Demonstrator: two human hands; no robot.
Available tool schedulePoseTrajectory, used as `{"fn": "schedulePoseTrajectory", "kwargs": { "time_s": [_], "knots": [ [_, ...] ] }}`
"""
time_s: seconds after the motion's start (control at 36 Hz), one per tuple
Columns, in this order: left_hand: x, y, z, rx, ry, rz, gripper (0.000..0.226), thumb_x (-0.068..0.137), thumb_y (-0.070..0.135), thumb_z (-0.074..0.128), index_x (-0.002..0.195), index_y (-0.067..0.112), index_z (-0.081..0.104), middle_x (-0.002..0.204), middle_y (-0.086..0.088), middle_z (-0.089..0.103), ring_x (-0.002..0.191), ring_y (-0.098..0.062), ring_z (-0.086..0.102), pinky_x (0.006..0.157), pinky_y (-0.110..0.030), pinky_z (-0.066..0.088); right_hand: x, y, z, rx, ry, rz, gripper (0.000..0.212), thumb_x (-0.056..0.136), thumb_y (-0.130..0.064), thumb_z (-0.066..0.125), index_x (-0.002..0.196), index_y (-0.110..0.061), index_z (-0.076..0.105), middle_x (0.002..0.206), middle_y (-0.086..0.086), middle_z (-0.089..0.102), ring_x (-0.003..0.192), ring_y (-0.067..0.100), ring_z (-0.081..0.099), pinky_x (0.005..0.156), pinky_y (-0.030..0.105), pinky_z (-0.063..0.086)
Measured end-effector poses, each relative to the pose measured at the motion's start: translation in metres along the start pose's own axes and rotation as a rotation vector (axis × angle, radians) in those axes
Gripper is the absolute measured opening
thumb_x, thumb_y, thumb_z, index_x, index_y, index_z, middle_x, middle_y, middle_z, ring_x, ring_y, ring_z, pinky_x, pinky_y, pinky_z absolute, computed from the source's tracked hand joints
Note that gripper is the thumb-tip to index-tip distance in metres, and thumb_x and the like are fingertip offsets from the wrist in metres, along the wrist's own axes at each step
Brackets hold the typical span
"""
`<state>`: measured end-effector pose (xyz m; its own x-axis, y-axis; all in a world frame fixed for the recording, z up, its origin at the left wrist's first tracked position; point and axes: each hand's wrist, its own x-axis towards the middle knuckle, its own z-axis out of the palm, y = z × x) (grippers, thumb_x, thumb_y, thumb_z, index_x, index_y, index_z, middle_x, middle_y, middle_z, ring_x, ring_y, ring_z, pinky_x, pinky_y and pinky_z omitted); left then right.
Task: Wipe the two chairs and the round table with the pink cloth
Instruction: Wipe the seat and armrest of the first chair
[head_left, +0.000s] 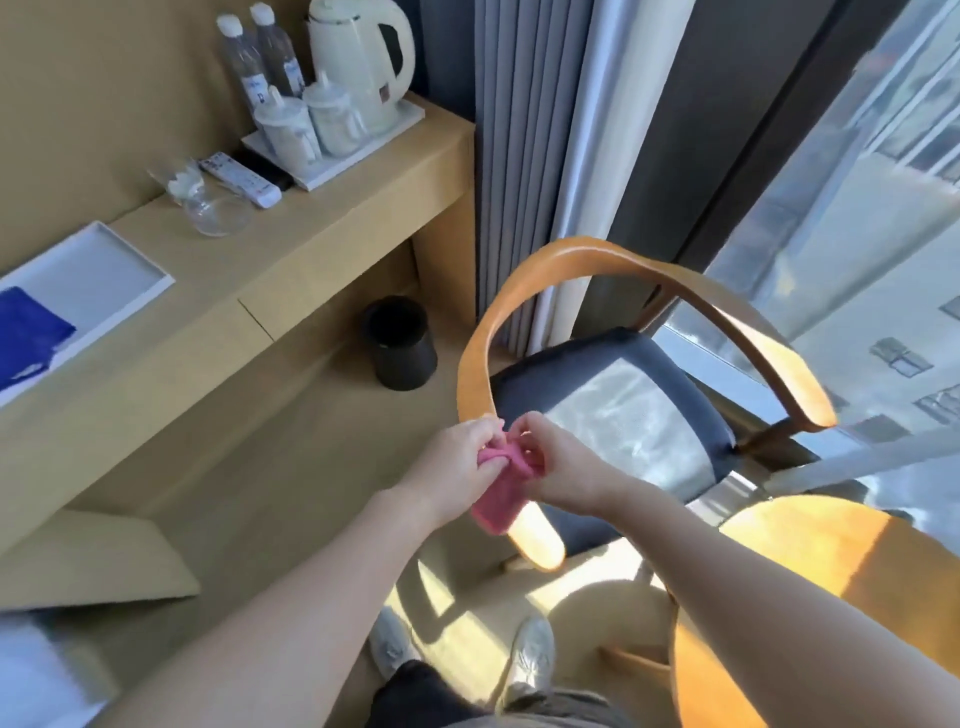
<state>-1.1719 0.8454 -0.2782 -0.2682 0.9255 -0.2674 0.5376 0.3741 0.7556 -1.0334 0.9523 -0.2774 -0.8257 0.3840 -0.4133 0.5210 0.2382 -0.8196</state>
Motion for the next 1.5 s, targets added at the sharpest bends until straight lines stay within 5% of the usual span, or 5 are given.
{"fn": "schedulePoseTrajectory", "kwargs": {
  "time_s": [0.17, 0.64, 0.92, 1.11, 1.5],
  "knots": [
    [-0.010, -0.015, 0.041, -0.039, 0.044, -0.171, 0.015, 0.090, 0.027, 0.061, 0.091, 0.024, 0.046, 0.085, 0.004, 0.055, 0.074, -0.012, 0.053, 0.060, -0.028, 0.044, 0.001, 0.037, 0.011, -0.034, 0.016, 0.108, 0.023, 0.077, 0.005, 0.056, 0.092, -0.012, 0.060, 0.082, 0.004, 0.061, 0.072, 0.014, 0.054, 0.067, 0.031, 0.046],
    [0.014, -0.093, 0.124, 0.000, 0.143, -0.397, 0.036, 0.090, 0.015, 0.056, 0.125, 0.013, 0.050, 0.124, -0.003, 0.049, 0.106, -0.021, 0.054, 0.090, -0.033, 0.045, 0.055, 0.150, 0.055, -0.320, 0.171, 0.224, 0.042, 0.095, -0.013, 0.052, 0.136, -0.008, 0.046, 0.132, 0.017, 0.045, 0.109, 0.035, 0.057, 0.096, 0.036, 0.042],
    [-0.021, -0.115, 0.106, 0.070, 0.129, -0.394, 0.029, 0.093, 0.011, 0.048, 0.120, 0.017, 0.054, 0.113, 0.007, 0.048, 0.091, -0.011, 0.051, 0.080, -0.025, 0.042, 0.026, 0.163, 0.095, -0.862, -0.104, 0.010, 0.062, 0.103, -0.041, 0.029, 0.155, -0.018, 0.003, 0.159, 0.022, -0.019, 0.144, 0.043, -0.022, 0.118, 0.056, -0.006],
    [-0.027, -0.137, 0.097, 0.055, 0.139, -0.362, 0.027, 0.091, 0.008, 0.049, 0.115, 0.016, 0.057, 0.105, 0.009, 0.046, 0.083, -0.009, 0.048, 0.074, -0.020, 0.036, 0.041, 0.168, 0.118, -0.872, -0.010, 0.098, 0.064, 0.093, -0.041, 0.026, 0.146, -0.005, 0.025, 0.149, 0.038, 0.025, 0.137, 0.057, 0.025, 0.109, 0.061, 0.031],
    [-0.035, -0.168, 0.070, 0.029, 0.208, -0.317, 0.025, 0.089, 0.006, 0.050, 0.110, 0.016, 0.060, 0.103, 0.010, 0.051, 0.084, -0.010, 0.052, 0.077, -0.028, 0.045, 0.071, 0.157, 0.131, -0.925, 0.121, 0.169, 0.063, 0.095, -0.042, 0.027, 0.148, -0.007, 0.028, 0.148, 0.039, 0.028, 0.134, 0.056, 0.031, 0.108, 0.059, 0.033]
  ]
}}
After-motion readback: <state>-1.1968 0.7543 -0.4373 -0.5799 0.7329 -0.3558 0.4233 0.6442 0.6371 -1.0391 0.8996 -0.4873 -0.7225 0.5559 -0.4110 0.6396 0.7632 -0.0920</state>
